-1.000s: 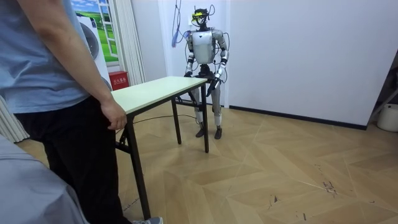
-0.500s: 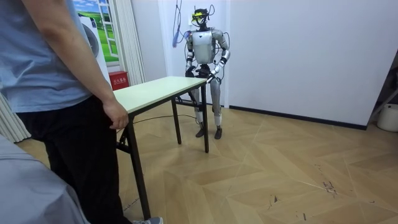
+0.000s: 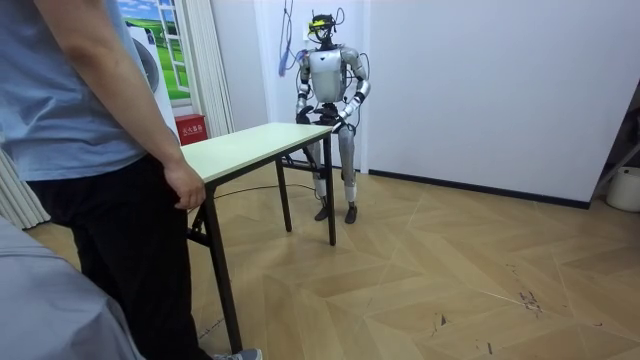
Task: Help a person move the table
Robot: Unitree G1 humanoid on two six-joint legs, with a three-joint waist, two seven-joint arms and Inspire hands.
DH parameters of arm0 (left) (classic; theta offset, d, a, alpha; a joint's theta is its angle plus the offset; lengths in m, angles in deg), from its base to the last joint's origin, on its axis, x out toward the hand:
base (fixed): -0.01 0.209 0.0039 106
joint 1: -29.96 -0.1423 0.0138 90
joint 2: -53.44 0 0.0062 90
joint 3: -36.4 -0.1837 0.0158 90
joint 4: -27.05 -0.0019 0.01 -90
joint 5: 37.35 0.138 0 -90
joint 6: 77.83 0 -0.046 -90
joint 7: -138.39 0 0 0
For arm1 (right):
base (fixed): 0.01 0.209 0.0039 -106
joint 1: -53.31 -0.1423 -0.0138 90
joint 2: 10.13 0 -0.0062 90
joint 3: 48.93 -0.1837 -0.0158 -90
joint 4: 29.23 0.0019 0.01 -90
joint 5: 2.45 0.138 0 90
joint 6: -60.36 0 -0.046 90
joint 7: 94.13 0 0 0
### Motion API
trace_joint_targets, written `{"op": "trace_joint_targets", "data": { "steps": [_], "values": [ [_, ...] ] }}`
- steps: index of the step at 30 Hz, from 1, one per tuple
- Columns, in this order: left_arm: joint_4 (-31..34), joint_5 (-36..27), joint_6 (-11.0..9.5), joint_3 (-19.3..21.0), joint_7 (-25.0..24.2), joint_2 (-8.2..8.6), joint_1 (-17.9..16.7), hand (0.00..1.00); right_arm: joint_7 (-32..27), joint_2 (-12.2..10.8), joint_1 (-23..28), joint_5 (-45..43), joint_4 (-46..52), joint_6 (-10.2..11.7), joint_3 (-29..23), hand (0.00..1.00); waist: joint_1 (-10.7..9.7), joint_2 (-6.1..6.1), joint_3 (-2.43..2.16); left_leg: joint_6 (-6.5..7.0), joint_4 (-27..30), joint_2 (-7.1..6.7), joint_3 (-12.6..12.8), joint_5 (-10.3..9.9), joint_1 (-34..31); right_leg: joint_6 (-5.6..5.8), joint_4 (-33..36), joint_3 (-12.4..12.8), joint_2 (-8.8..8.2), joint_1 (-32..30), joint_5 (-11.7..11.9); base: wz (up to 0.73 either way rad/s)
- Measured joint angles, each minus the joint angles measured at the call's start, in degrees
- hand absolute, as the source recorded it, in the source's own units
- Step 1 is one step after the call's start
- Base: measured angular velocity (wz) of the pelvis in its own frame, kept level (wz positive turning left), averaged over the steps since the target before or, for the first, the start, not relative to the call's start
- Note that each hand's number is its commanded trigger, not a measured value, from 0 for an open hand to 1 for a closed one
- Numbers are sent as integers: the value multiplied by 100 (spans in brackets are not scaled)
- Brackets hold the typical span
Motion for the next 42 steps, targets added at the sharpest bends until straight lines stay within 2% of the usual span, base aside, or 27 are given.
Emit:
{"op": "trace_joint_targets", "data": {
  "steps": [4, 7, 11, 15, 18, 23, 26, 29, 32, 35, 40, 42],
  "values": [
    [-1, -131, 59, 67, 97, -4, 13, 0, -146, 12, -60, 56, -2, -10, -3, 0, -8, 0, 1, 0, -3, 2, -1, 0, 40, 0, 1, 1, 1, 48, 0, 0],
    [-27, -404, 190, 72, 169, -6, 100, 0, -277, -26, -91, 342, -3, -98, 4, 0, 6, 0, 3, 0, -5, 3, 5, 0, 78, 0, -3, 4, 0, 81, 0, 0],
    [-202, -457, 364, 93, 349, -3, 361, 0, -375, -41, -302, 474, -182, -211, 3, 0, 22, -12, 18, 0, -5, 6, 1, 0, 139, -7, 13, 4, 2, 121, 4, 0],
    [-209, -1096, 535, 140, 520, 5, 491, 0, -633, -76, -439, 1008, -189, -365, -3, 0, 47, 13, 39, 1, -6, 5, 6, 1, 160, -11, 8, 42, 5, 109, -2, -2],
    [-208, -1125, 716, 276, 632, 80, 524, 0, -778, -102, -464, 1197, -190, -432, -67, 0, 82, 22, 41, 1, 2, 6, 7, 2, 165, -16, 11, 50, 5, 114, 4, -1],
    [-231, -1125, 890, 379, 641, 135, 540, 0, -1024, -136, -462, 1473, -189, -503, -286, 0, 149, 37, 34, 1, 2, 11, 55, 2, 186, -27, 18, 61, 7, 120, 15, -4],
    [-349, -1125, 1027, 568, 642, 320, 541, 0, -1145, -255, -456, 1549, -192, -565, -447, 0, 154, 71, 27, 1, 0, 14, 86, 2, 202, -31, 26, 81, 8, 123, 19, -6],
    [-374, -1125, 1088, 638, 666, 357, 545, 0, -1318, -414, -463, 1618, -192, -566, -656, 0, 146, 102, 28, 1, 1, 19, 101, 2, 205, -35, 21, 81, 11, 121, 22, -3],
    [-375, -1125, 1089, 694, 793, 492, 545, 0, -1534, -564, -490, 1854, -192, -518, -925, 0, 153, 134, 16, 1, -2, 17, 109, 2, 209, -35, 21, 92, 9, 111, 22, 0],
    [-376, -1125, 1101, 748, 895, 554, 545, 0, -1746, -639, -497, 2067, -187, -465, -1110, 0, 151, 146, 17, 1, -2, 19, 121, 2, 215, -36, 19, 98, 12, 109, 22, -3],
    [-376, -1125, 1116, 774, 1130, 636, 592, 0, -2045, -747, -556, 2138, -183, -287, -1175, 0, 152, 179, 0, 1, -3, 19, 128, 2, 229, -36, 20, 111, 13, 118, 22, -1],
    [-383, -1126, 1123, 807, 1193, 694, 592, 0, -2119, -769, -575, 2234, -183, -278, -1187, 0, 151, 186, 4, 1, -4, 19, 128, 2, 247, -36, 18, 115, 14, 138, 22, 0]
  ]
}}
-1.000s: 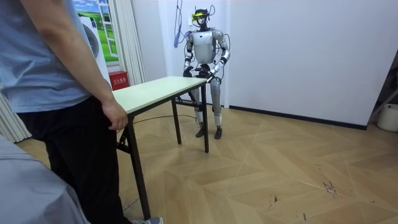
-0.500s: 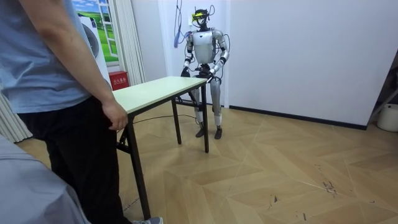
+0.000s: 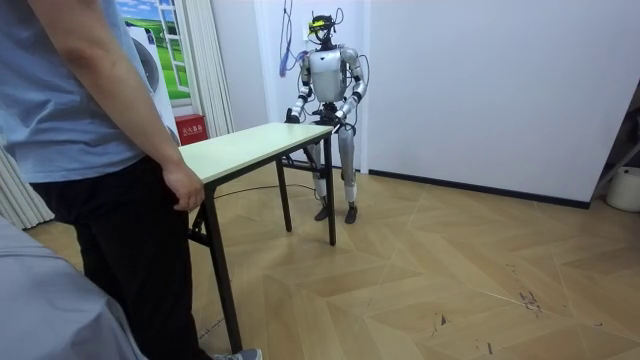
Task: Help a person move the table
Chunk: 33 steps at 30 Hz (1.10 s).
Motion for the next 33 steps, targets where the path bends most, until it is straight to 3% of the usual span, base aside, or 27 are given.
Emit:
{"op": "trace_joint_targets", "data": {
  "steps": [10, 15, 22, 26, 30, 31, 32, 33],
  "values": [
    [-7, -6, 119, 148, 191, 101, 26, 0, -257, -58, -3, 193, -1, 114, -312, 0, -18, 13, 4, 0, 2, 1, -6, 0, 47, 0, -7, -2, 0, 56, 0, 0],
    [-32, -11, 148, 303, 222, 288, 26, 0, -307, -225, -4, 190, 1, 183, -397, 0, -21, 5, 5, 0, 2, 1, -1, 0, 38, 0, -4, -13, -3, 52, 0, 0],
    [-22, -466, 260, 497, 226, 381, 32, 0, -321, -476, -58, 212, 7, 174, -579, 0, -27, -19, 2, 0, 3, 1, 0, 0, -27, -5, 27, 12, -2, -39, 5, 0],
    [-22, -466, 260, 579, 226, 489, 31, 0, -342, -480, -54, 239, 6, 169, -590, 0, -22, -67, 9, 0, 5, 1, -19, 0, -28, -5, 30, 11, -3, -39, 6, 0],
    [-18, -609, 260, 585, 226, 490, 31, 0, -354, -483, -54, 239, 7, 169, -589, 0, -11, -77, 3, 0, 12, 0, -22, 0, -36, -4, 21, 13, -3, -45, 7, 0],
    [-18, -634, 260, 586, 226, 490, 31, 0, -354, -483, -54, 239, 7, 169, -590, 56, -12, -78, 2, 0, 12, 0, -22, 0, -37, -4, 20, 13, -3, -45, 7, 0],
    [-16, -678, 259, 586, 226, 490, 31, 10, -354, -483, -54, 235, 7, 169, -590, 76, -15, -81, 1, 0, 12, 0, -20, 0, -40, -5, 21, 13, -3, -47, 8, 0],
    [-16, -679, 259, 587, 227, 490, 31, 38, -354, -483, -54, 235, 7, 169, -589, 100, -18, -83, -1, 0, 13, 0, -17, 0, -44, -5, 21, 13, -3, -48, 8, 0]
  ]
}}
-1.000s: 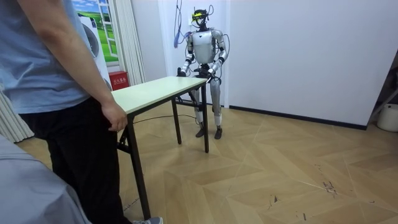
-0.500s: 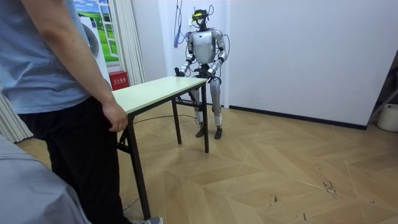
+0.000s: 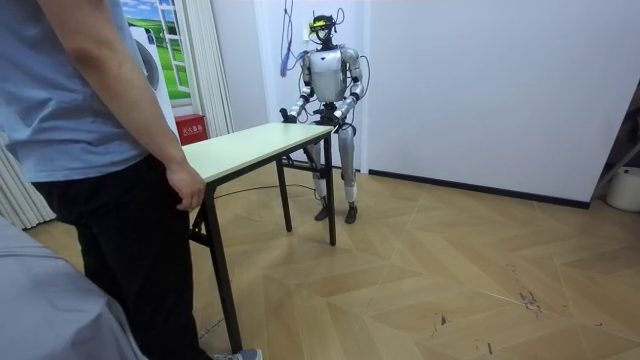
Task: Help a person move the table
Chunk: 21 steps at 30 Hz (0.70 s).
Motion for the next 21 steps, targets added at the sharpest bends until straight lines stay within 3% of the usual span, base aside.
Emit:
{"op": "trace_joint_targets", "data": {
  "steps": [1, 2, 8, 12, 17, 21],
  "values": [
    [0, 0, 0, 0, 0, 0, 0, 82, 0, 0, 0, 0, 0, 0, 0, 100, -1, -1, -1, 0, 0, 0, 0, 0, -1, 0, -1, 0, 0, 0, 0, 0],
    [0, 0, 0, 0, 0, 0, 0, 100, 0, 0, 5, 1, 0, 0, 2, 100, 7, -4, -2, 0, 0, 0, 0, 0, 1, 0, -1, 2, 0, 1, 1, 0],
    [0, -10, 0, 4, 9, 1, -1, 100, -49, 0, 13, -4, -6, -3, 10, 100, 22, -59, -2, 0, -1, 1, 7, 0, -2, -1, -3, 2, 1, -2, 1, 0],
    [-1, 9, 1, 3, 60, 45, -1, 100, -349, -27, 24, -8, -139, -7, 15, 100, 140, -80, -3, 0, -3, -1, -4, 0, -39, -1, -17, 1, 2, -27, 1, 0],
    [-181, 8, -14, 17, 231, 37, -1, 100, -323, -104, 50, -301, -156, -4, 75, 100, 4, -103, 2, -1, -15, 11, -6, -2, -17, -4, -29, 7, 9, 2, 3, -6],
    [-185, 17, -13, 16, 234, 16, -6, 100, -285, -136, 56, -364, -161, -8, 76, 100, 8, -103, 3, -2, -27, 33, -5, -3, 5, 0, -26, 52, 6, 3, 5, -5]
  ]
}}
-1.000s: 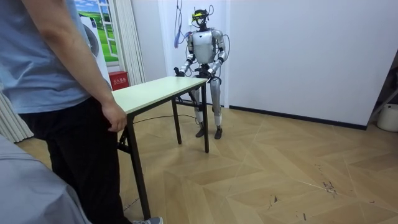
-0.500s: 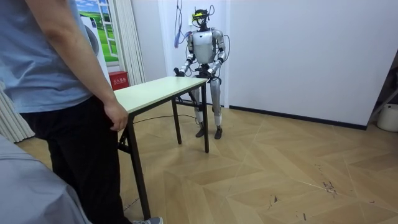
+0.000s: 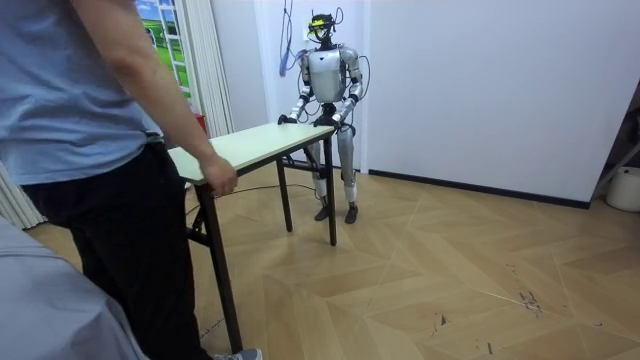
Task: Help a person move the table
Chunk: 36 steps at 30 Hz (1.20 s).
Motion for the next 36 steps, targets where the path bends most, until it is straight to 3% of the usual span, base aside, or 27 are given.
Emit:
{"op": "trace_joint_targets", "data": {
  "steps": [19, 24, 31, 36],
  "values": [
    [0, -2, 0, 0, 94, 5, 6, 100, 15, -6, -11, -60, -15, 1, -6, 100, -5, 47, 21, 0, 18, -37, 0, 0, -26, 1, -13, 2, 4, -11, -1, 0],
    [42, 8, -9, 1, 96, 9, 5, 100, 29, -2, -1, -73, 51, 4, -7, 100, -2, 78, 6, 0, 19, -41, 6, 0, -39, 3, 1, 20, 4, -39, -2, -1],
    [670, -5, -39, 4, 117, 15, -218, 100, -3, 3, 165, -62, 661, 102, 2, 100, 19, 80, 2, 0, 16, -39, 33, 0, -37, 3, 61, 77, 9, -85, -1, -4],
    [927, 100, -225, 2, 87, 43, -318, 100, 0, -6, 193, -21, 894, 270, 176, 100, 3, 78, 1, 0, 12, -41, 38, 0, -28, 3, 81, 105, 9, -94, -1, -2]
  ]
}}
